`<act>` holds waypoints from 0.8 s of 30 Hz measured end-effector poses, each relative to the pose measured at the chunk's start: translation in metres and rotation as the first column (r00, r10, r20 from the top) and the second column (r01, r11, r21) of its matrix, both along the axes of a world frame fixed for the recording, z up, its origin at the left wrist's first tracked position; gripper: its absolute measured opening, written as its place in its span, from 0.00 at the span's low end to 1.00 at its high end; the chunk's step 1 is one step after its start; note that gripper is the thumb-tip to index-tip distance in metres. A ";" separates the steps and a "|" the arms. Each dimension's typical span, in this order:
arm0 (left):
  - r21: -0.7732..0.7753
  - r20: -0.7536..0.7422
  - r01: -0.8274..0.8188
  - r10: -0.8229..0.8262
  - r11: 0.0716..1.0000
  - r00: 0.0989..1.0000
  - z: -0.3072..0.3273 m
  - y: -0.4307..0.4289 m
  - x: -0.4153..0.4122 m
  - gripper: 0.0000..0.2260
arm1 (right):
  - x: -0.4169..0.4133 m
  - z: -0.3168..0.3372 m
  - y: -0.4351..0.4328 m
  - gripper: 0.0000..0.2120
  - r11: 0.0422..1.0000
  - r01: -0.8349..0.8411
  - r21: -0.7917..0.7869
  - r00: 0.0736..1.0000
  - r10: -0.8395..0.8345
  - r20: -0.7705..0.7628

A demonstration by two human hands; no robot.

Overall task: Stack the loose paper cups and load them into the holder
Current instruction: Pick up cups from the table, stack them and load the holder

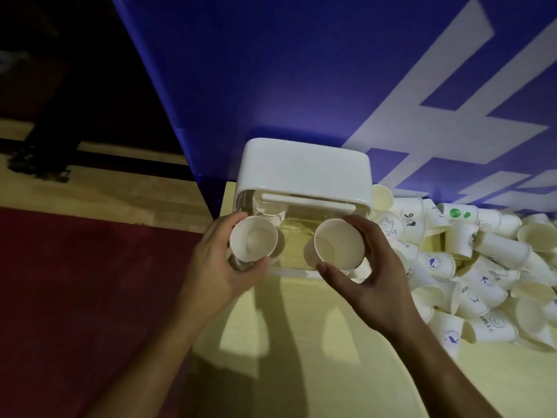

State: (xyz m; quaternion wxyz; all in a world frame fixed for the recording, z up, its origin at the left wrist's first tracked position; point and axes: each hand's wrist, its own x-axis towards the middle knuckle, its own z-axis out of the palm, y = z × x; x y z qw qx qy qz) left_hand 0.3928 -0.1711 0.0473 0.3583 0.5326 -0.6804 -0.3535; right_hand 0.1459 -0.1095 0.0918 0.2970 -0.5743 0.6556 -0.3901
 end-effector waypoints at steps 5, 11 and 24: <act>-0.014 0.073 0.053 -0.052 0.999 0.996 -0.018 -0.014 -0.015 0.30 | 0.002 -0.003 0.000 0.30 1.000 0.024 0.015 1.000 -0.024 -0.006; 0.064 0.165 0.098 -0.108 0.993 0.980 -0.039 -0.021 -0.021 0.34 | 0.000 -0.009 0.001 0.33 0.998 0.054 0.032 0.999 -0.054 0.004; 0.208 0.285 -0.006 -0.054 0.978 0.957 -0.069 -0.022 -0.027 0.40 | 0.019 -0.022 -0.008 0.32 0.998 0.064 -0.026 0.997 -0.063 0.052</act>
